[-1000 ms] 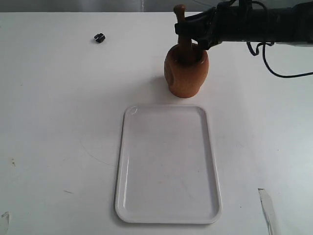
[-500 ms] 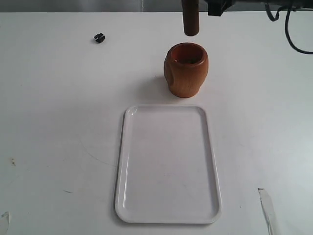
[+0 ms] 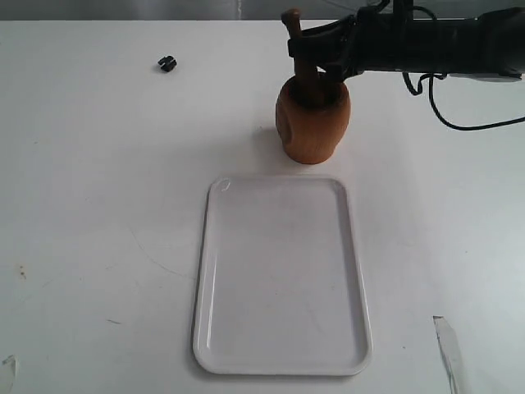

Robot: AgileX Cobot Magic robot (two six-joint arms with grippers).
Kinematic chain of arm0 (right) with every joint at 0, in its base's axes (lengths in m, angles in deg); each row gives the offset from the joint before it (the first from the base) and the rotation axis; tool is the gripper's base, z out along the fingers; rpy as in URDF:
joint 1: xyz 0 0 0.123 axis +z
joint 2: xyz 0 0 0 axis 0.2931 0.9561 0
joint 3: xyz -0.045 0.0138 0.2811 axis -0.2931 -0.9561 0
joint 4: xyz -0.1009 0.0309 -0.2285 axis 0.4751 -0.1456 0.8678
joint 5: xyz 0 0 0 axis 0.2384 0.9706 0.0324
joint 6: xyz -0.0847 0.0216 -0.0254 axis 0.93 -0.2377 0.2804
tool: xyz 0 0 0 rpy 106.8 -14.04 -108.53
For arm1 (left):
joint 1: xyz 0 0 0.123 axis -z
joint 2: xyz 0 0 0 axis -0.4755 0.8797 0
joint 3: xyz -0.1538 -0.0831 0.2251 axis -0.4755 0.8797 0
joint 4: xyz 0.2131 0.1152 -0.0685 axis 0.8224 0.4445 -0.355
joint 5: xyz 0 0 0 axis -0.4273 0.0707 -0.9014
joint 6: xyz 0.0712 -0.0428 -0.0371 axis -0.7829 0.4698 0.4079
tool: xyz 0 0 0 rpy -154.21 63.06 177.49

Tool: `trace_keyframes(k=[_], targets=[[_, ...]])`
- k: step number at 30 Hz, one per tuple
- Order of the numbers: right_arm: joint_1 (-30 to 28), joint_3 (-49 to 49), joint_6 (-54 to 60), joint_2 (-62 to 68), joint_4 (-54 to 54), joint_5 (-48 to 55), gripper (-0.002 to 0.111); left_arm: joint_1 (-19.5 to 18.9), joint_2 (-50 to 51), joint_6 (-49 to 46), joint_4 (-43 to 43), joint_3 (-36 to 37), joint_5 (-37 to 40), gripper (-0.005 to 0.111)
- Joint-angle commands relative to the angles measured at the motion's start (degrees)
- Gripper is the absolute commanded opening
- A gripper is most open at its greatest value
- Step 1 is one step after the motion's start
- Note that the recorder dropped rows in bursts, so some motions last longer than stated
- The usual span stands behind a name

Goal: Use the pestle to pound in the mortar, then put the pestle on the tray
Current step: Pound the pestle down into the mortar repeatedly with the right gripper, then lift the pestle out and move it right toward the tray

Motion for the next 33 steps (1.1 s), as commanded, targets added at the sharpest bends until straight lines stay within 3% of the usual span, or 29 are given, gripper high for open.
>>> trace_keyframes(k=[1, 11, 27, 33], targets=[[-0.1, -0.2, 0.6, -3.9, 1.7, -0.1, 0.0, 0.4, -0.1, 0.5, -0.4, 0.0, -0.2, 0.0], [-0.1, -4.7, 0.6, -22.9, 5.5, -0.7, 0.0, 0.4, -0.1, 0.5, -0.4, 0.0, -0.2, 0.0], [-0.1, -33.6, 0.7, -53.3, 5.7, -1.4, 0.0, 0.4, -0.1, 0.5, -0.4, 0.0, -0.2, 0.0], [0.0, -43.4, 0.7, -57.9, 3.1, -2.2, 0.0, 0.4, -0.1, 0.5, -0.4, 0.0, -0.2, 0.0]])
